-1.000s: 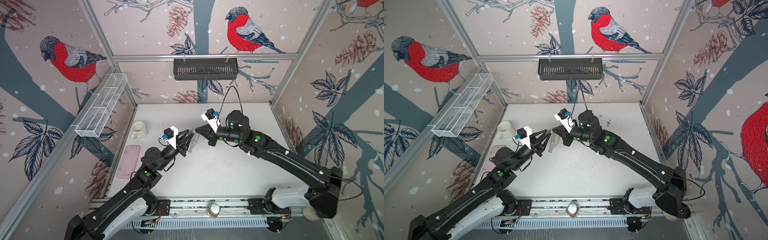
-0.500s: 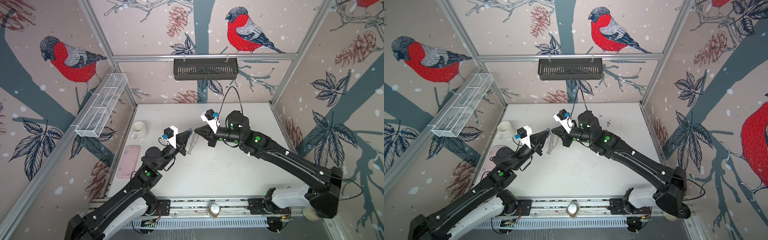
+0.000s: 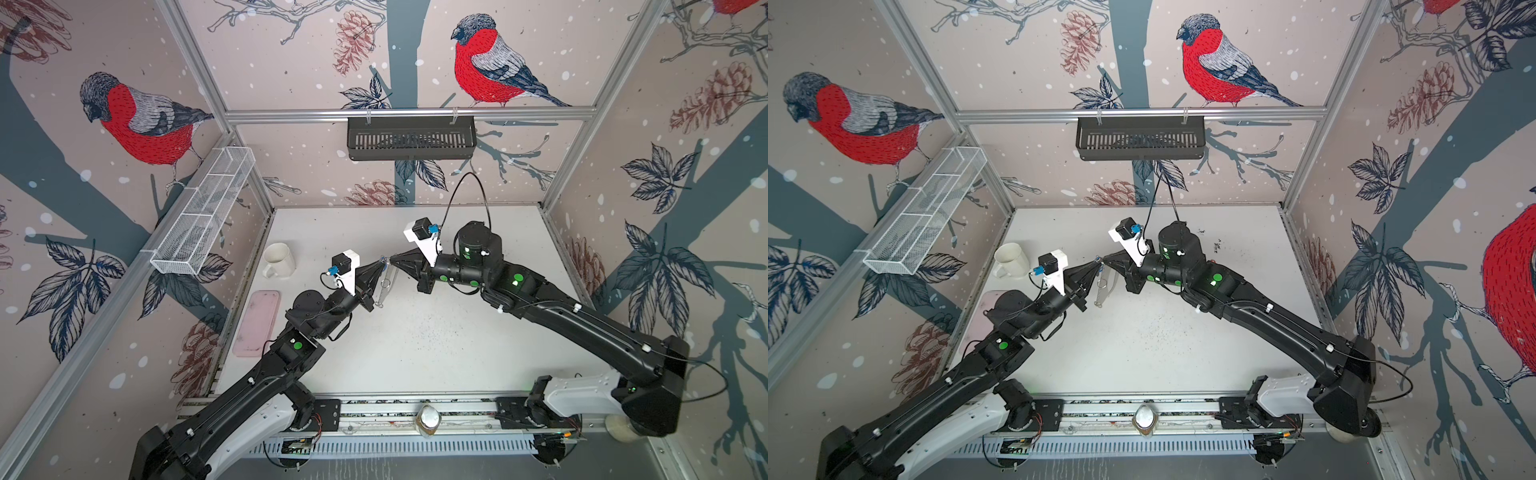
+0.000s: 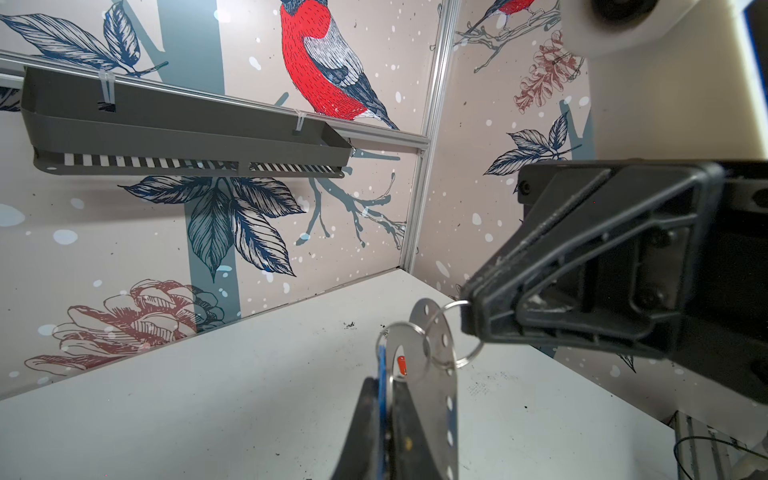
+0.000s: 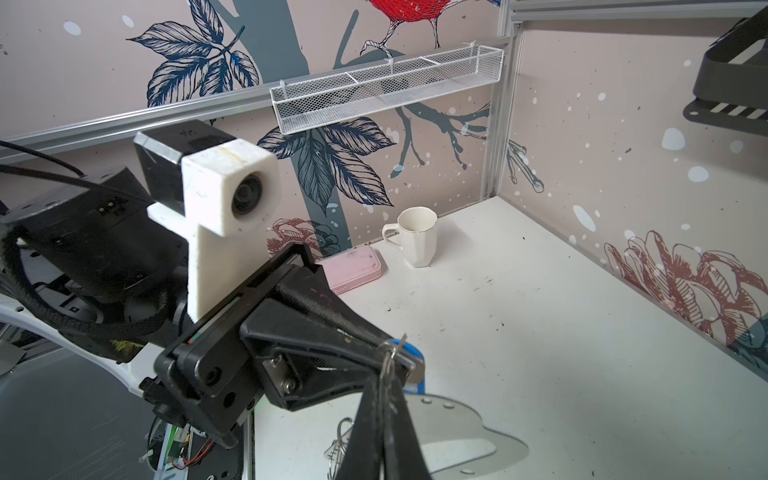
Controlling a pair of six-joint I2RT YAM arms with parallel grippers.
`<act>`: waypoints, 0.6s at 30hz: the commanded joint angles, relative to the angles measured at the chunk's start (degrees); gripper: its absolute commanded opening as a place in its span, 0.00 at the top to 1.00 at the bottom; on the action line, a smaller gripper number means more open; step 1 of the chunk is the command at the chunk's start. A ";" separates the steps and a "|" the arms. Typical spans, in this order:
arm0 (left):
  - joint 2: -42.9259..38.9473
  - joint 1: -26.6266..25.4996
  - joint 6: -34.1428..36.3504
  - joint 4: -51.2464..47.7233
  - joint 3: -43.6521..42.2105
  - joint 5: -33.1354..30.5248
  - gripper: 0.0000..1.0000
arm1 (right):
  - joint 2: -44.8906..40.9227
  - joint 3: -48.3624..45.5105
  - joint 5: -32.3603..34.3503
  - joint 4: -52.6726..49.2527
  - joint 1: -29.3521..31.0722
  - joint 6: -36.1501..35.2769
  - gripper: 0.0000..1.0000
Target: Put the keys on the keyring
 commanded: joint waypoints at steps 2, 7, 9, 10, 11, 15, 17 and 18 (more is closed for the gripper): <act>0.36 0.13 0.42 -2.18 0.91 1.77 1.00 | -0.49 -0.10 -0.78 4.41 0.09 -0.18 1.00; 0.29 0.13 0.69 -3.55 1.34 5.17 1.00 | -0.51 -0.23 -0.52 4.99 0.12 -0.19 1.00; 0.36 0.09 0.69 -3.87 1.38 5.84 1.00 | -0.54 -0.26 -0.56 5.21 0.12 -0.10 1.00; 0.38 0.09 0.77 -4.03 1.44 6.23 1.00 | -0.38 -0.30 -0.54 5.33 0.15 -0.10 1.00; 0.50 0.05 0.86 -4.26 1.44 6.50 1.00 | -0.41 -0.30 -0.56 5.47 0.13 -0.06 1.00; 0.43 0.10 1.03 -4.42 1.44 7.46 1.00 | -0.19 -0.07 -0.65 5.56 0.16 -0.01 1.00; 0.21 0.08 1.21 -4.35 1.42 7.86 1.00 | 0.00 -0.09 -0.74 5.56 0.22 0.06 1.00; 0.07 0.11 1.30 -4.41 1.44 7.72 1.00 | -0.01 -0.10 -0.74 5.56 0.18 -0.01 1.00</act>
